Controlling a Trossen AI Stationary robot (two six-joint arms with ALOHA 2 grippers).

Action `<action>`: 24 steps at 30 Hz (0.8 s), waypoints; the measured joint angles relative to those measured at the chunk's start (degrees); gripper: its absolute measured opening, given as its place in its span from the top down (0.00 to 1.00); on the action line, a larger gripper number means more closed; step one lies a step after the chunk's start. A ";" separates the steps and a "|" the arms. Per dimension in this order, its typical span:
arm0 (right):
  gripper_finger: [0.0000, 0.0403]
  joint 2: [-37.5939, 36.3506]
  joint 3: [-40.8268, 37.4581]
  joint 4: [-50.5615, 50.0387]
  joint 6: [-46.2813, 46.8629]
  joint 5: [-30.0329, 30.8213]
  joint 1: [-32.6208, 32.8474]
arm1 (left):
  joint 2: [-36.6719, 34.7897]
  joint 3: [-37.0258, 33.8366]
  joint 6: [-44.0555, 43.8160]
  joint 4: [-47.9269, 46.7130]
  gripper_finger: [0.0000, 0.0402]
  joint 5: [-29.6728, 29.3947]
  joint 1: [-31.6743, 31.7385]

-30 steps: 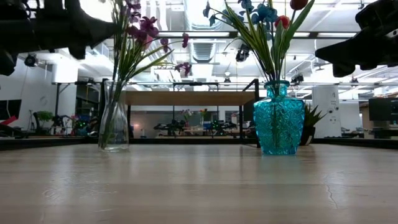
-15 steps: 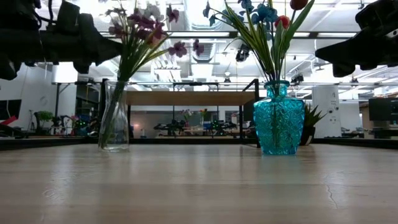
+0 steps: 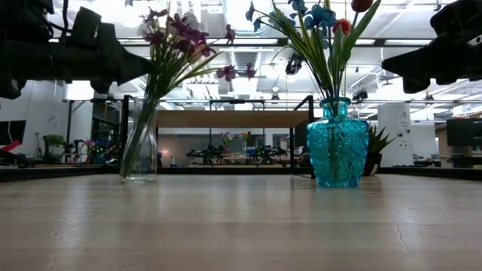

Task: Pick and place flowers into a vace then onto a shelf
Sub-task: Put the white flower into the transparent vase

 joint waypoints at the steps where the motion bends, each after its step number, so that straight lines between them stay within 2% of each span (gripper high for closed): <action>1: 0.98 0.00 0.00 0.01 0.00 -0.02 0.01 | -0.07 0.00 0.10 0.00 1.00 0.00 0.00; 14: 0.98 0.00 0.00 0.00 0.00 -0.03 0.01 | -0.49 -1.07 -2.22 0.02 0.98 0.02 -0.04; 24: 0.98 0.02 0.00 0.00 0.11 -0.07 0.01 | -3.02 -1.14 -2.79 -0.06 0.74 0.02 -0.04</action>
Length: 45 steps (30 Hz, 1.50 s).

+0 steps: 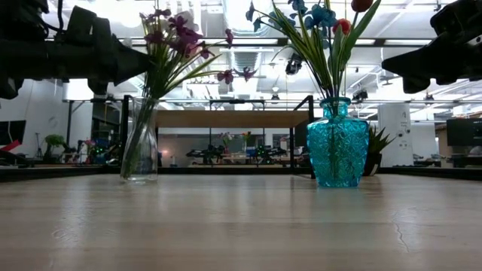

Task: Pick and place flowers into a vace then onto a shelf
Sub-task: Put the white flower into the transparent vase, then put the transparent vase on the shelf

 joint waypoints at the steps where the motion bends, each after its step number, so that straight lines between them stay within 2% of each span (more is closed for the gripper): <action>1: 0.98 0.00 0.00 0.00 0.00 -0.02 0.00 | -0.07 0.00 0.00 0.01 0.73 0.00 0.00; 10: 0.98 -0.02 0.00 0.00 0.03 -0.02 0.00 | -1.08 -0.02 0.00 -0.44 0.71 3.34 -0.01; 20: 0.98 -0.02 0.00 0.00 0.00 -0.02 0.00 | -6.57 -0.02 0.42 -4.54 0.69 3.48 -0.02; 27: 0.98 -0.01 0.00 0.00 0.00 -0.09 0.02 | -13.25 -0.02 3.31 -9.17 0.62 3.45 -1.64; 38: 0.98 0.00 0.00 0.00 0.00 -0.13 0.02 | -26.28 0.07 4.04 -21.29 0.62 3.43 -3.52; 45: 0.98 -0.01 0.00 0.00 0.00 -0.17 0.02 | -35.01 0.19 3.66 -33.29 0.62 3.43 -3.52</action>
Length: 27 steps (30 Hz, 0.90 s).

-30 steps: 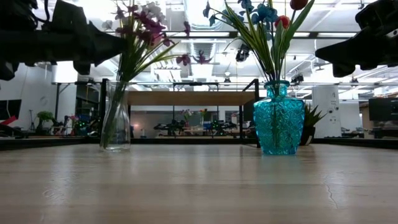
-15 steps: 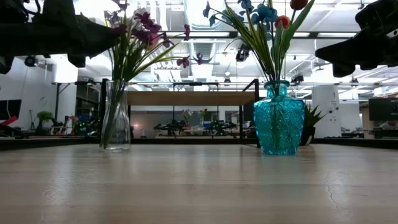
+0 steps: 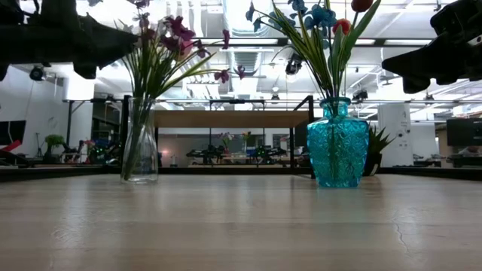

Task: Pick and place flowers into a vace then onto a shelf
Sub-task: Put the transparent vase on the shelf

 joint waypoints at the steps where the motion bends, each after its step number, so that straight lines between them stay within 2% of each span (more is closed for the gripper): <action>1: 0.98 0.01 0.00 0.00 0.02 0.00 0.00 | -1.39 0.16 -0.21 -2.08 0.62 -0.02 0.00; 4: 0.98 0.00 0.00 0.00 0.01 -0.02 0.00 | -5.80 1.72 -1.33 -9.43 0.62 0.02 0.00; 7: 0.98 0.00 0.00 0.00 0.01 -0.03 0.00 | -10.15 5.05 -4.37 -22.81 0.62 1.22 0.00; 10: 0.98 0.01 0.00 0.00 0.02 -0.02 0.00 | -13.60 10.45 -9.96 -38.32 0.62 4.22 0.00; 13: 0.98 -0.01 0.00 0.00 0.00 -0.02 0.00 | -15.41 14.91 -13.87 -49.53 0.62 9.15 0.00; 16: 0.98 0.01 0.00 0.00 0.02 -0.02 0.00 | -16.00 15.07 -14.33 -51.92 0.62 11.86 0.00; 22: 0.98 -0.01 0.00 0.00 0.00 -0.02 0.00 | -17.41 10.16 -13.01 -51.97 0.62 11.89 0.00; 27: 0.98 -0.01 0.00 0.00 -0.11 0.00 0.00 | -21.27 10.41 -12.85 -55.51 0.62 11.83 0.00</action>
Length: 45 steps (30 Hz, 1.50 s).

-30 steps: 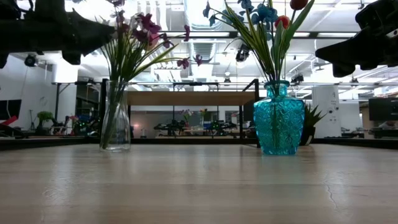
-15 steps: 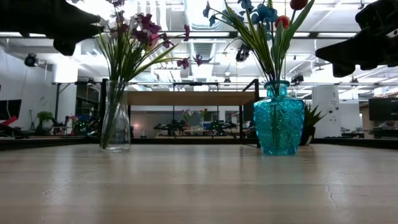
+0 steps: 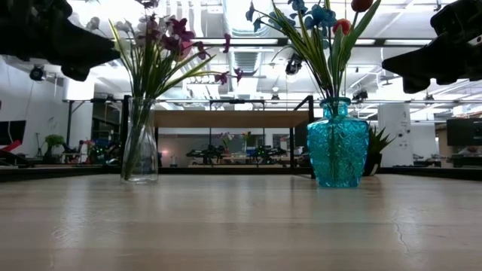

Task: Pick and place flowers into a vace then onto a shelf
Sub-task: Put the transparent vase on the shelf

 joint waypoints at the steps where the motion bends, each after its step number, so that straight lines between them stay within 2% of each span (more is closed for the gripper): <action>1: 0.98 0.00 0.00 0.00 0.02 0.00 0.00 | -0.93 0.18 0.00 -1.82 0.62 0.01 0.00; 6: 0.98 0.00 0.00 0.01 -0.02 -0.01 0.00 | -6.04 0.35 0.01 -3.67 0.62 0.15 0.00; 10: 0.98 0.00 0.00 0.03 0.05 0.07 0.00 | -6.33 0.18 0.20 -4.40 0.62 0.44 0.00; 22: 0.98 0.00 0.00 0.13 0.17 0.04 0.00 | 0.10 -0.15 -10.03 -10.25 0.62 -0.15 0.02; 26: 0.98 0.00 0.00 0.13 0.15 0.06 0.00 | 2.69 -0.20 -11.57 -10.22 0.55 -0.26 0.03; 34: 0.98 0.00 0.00 0.31 -0.29 0.07 0.00 | 10.96 -0.26 -18.56 -10.08 0.28 -0.71 0.07; 45: 0.98 0.00 0.00 0.39 -0.50 0.04 0.00 | 28.70 -0.30 -17.70 1.81 0.25 -4.64 0.10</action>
